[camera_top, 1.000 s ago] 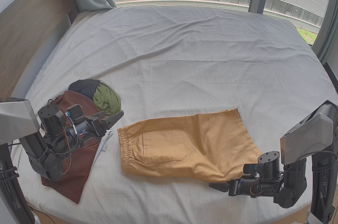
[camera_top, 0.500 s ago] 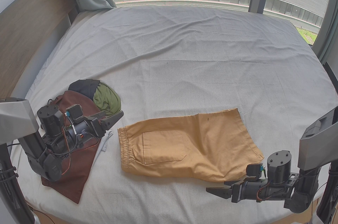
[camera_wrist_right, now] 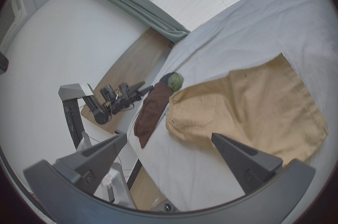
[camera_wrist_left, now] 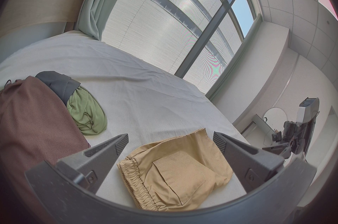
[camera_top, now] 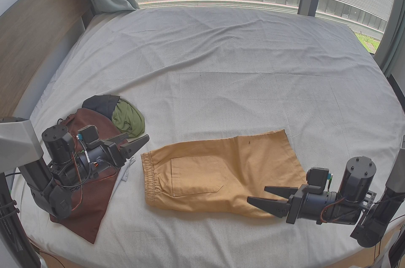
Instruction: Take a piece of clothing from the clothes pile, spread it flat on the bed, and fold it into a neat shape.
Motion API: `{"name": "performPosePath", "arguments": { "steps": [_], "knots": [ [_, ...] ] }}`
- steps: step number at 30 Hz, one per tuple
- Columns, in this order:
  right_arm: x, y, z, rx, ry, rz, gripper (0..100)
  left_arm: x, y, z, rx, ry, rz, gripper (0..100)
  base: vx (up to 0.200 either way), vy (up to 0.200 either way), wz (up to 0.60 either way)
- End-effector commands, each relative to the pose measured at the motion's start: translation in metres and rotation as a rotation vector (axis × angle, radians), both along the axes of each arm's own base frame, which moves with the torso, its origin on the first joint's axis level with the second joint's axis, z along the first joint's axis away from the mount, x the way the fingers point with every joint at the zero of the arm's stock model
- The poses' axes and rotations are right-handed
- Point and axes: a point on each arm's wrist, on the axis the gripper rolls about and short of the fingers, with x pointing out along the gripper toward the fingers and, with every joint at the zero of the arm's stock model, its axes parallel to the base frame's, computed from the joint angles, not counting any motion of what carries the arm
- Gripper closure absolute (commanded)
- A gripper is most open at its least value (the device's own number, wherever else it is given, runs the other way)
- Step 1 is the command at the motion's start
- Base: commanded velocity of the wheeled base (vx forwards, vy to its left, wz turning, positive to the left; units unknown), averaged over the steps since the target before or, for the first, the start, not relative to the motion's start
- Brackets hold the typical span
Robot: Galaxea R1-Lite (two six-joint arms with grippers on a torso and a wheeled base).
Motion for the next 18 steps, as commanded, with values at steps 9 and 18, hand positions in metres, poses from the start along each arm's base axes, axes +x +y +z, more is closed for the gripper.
{"name": "performPosePath", "arguments": {
  "steps": [9,18],
  "knots": [
    [0.032,-0.014,0.023,0.074,-0.118,-0.1,0,-0.006,0.0,0.0,0.018,-0.007,-0.038,0,0.0,0.0,0.0],
    [0.069,-0.03,0.034,0.108,-0.2,-0.204,0,-0.009,-0.003,-0.002,0.033,-0.003,-0.053,0,0.0,0.0,0.0]
  ]
}}
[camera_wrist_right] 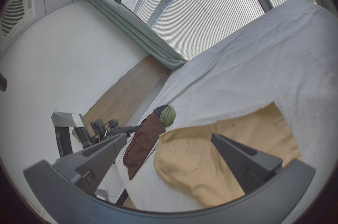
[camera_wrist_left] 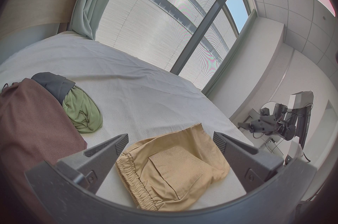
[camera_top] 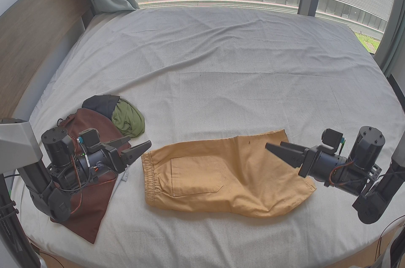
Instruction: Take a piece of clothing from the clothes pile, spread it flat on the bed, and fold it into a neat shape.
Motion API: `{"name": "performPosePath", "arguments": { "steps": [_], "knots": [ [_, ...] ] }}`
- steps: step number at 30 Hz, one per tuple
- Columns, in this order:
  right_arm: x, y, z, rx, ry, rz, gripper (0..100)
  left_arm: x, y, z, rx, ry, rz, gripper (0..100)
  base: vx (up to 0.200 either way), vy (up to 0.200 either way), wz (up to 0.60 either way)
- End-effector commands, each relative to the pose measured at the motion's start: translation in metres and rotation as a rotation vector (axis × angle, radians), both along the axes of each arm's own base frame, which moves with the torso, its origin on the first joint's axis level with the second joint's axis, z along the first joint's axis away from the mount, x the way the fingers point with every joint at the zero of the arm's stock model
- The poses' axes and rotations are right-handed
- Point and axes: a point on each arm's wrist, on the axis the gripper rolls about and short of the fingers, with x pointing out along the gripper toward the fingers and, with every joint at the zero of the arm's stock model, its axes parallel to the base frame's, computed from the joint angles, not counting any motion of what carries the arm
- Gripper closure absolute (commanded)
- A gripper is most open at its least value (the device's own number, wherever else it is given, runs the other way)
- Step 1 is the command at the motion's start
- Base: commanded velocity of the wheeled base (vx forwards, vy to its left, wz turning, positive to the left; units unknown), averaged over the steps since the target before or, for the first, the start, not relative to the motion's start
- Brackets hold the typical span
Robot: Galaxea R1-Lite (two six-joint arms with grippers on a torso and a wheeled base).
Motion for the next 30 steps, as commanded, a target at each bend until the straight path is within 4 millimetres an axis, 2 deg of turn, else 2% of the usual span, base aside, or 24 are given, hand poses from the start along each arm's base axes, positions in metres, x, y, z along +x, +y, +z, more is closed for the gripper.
{"name": "performPosePath", "arguments": {
  "steps": [1,12,19,30],
  "knots": [
    [0.019,-0.007,0.003,0.015,-0.032,-0.054,0,-0.001,-0.001,-0.001,0.002,0.005,-0.003,0,0.0,0.0,0.0],
    [0.028,-0.013,0.01,0.027,-0.067,-0.088,0,-0.001,-0.002,-0.002,0.004,0.007,-0.008,0,0.0,0.0,0.0],
    [0.028,-0.013,0.005,0.019,-0.049,-0.088,0,-0.003,-0.001,-0.007,0.012,0.025,-0.006,0,0.0,0.0,0.0],
    [0.032,-0.013,-0.007,-0.035,-0.046,-0.088,0,-0.005,0.001,-0.035,0.032,0.132,-0.001,0,0.0,0.0,0.0]
  ]
}}
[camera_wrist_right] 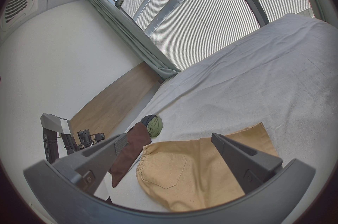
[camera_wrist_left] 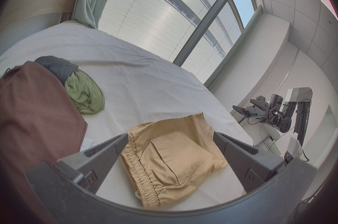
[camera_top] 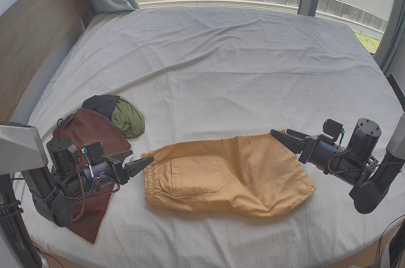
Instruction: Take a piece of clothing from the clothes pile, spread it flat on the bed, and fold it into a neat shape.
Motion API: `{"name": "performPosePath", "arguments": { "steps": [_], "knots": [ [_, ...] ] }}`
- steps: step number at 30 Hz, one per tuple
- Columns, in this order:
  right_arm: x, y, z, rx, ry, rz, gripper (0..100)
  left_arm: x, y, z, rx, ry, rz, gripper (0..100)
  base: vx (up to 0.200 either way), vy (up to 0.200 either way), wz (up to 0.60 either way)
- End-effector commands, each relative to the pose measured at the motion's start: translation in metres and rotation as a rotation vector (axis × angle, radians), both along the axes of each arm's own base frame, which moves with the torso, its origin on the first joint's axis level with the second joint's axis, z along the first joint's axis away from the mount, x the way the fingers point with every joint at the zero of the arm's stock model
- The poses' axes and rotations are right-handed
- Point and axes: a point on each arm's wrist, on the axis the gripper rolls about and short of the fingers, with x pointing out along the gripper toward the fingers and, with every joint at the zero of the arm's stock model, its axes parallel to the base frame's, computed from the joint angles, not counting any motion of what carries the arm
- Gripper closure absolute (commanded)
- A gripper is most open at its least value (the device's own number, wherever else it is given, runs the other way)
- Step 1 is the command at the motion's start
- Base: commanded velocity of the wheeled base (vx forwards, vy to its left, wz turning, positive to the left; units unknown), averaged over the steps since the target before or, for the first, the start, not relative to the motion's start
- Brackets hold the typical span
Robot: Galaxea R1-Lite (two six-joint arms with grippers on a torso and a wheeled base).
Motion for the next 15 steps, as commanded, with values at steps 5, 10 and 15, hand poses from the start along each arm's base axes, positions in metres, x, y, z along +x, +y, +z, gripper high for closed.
{"name": "performPosePath", "arguments": {
  "steps": [5,10,15],
  "knots": [
    [0.003,0.0,-0.008,-0.009,0.024,-0.001,0,0.004,0.001,-0.025,0.013,0.082,0.007,0,0.0,0.0,0.0],
    [0.002,0.001,-0.008,-0.011,0.026,0.001,0,0.002,0.0,-0.031,0.017,0.11,0.004,0,0.0,0.0,0.0],
    [0.001,0.002,-0.01,-0.013,0.032,0.007,0,0.001,0.001,-0.048,0.027,0.175,0.009,0,0.0,0.0,0.0]
  ]
}}
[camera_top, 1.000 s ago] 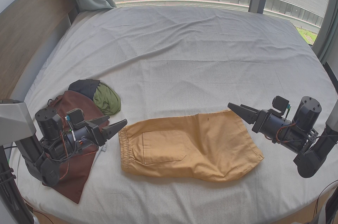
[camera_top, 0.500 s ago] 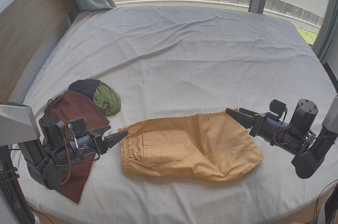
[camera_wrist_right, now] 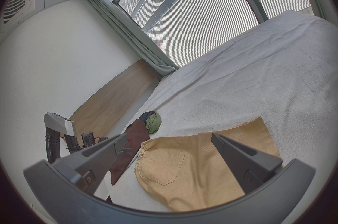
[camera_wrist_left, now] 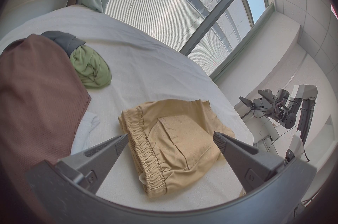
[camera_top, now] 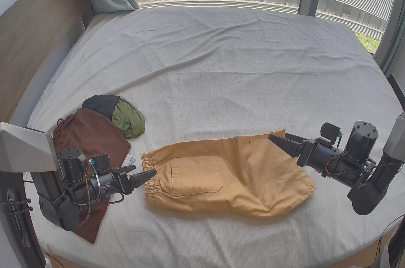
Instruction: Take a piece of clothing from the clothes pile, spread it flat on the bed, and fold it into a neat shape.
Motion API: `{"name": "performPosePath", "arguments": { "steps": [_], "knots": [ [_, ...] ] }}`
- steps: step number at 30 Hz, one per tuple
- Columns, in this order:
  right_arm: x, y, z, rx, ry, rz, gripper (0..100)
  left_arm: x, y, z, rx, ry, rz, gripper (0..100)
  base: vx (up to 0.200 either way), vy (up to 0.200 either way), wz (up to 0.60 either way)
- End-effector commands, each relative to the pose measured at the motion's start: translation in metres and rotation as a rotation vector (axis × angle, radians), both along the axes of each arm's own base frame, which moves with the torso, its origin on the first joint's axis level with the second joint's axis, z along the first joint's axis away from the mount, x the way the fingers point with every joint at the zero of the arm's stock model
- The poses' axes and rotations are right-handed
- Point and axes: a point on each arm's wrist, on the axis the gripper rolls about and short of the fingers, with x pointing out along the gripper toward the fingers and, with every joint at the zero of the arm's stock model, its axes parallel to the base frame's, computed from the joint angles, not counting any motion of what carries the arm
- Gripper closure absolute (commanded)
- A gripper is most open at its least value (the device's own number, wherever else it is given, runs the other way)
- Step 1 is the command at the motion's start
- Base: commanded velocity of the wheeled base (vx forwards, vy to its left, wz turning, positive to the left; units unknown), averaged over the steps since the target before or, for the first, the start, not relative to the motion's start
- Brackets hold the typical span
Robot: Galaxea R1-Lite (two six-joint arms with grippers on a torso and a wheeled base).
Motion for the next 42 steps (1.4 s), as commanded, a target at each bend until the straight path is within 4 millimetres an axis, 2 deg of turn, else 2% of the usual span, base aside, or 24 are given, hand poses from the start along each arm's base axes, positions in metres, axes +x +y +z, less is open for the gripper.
{"name": "performPosePath", "arguments": {
  "steps": [1,12,25,34,42],
  "knots": [
    [-0.001,0.001,-0.001,-0.001,0.005,0.004,0,0.0,0.001,-0.018,0.01,0.063,0.001,0,0.0,0.0,0.0],
    [0.0,0.002,-0.01,-0.014,0.037,0.008,0,-0.003,0.0,-0.036,0.02,0.132,-0.003,0,0.0,0.0,0.0],
    [0.0,0.003,-0.015,-0.019,0.053,0.009,0,-0.004,-0.008,-0.073,0.036,0.248,-0.022,0,0.0,0.0,0.0],
    [0.0,0.003,-0.018,-0.047,0.043,0.012,0,-0.007,-0.025,-0.071,-0.065,0.35,-0.004,0,0.0,0.0,0.0],
    [0.0,0.003,-0.02,-0.05,0.048,0.013,0,-0.001,-0.038,-0.069,-0.15,0.395,0.055,0,0.0,0.0,0.0]
  ]
}}
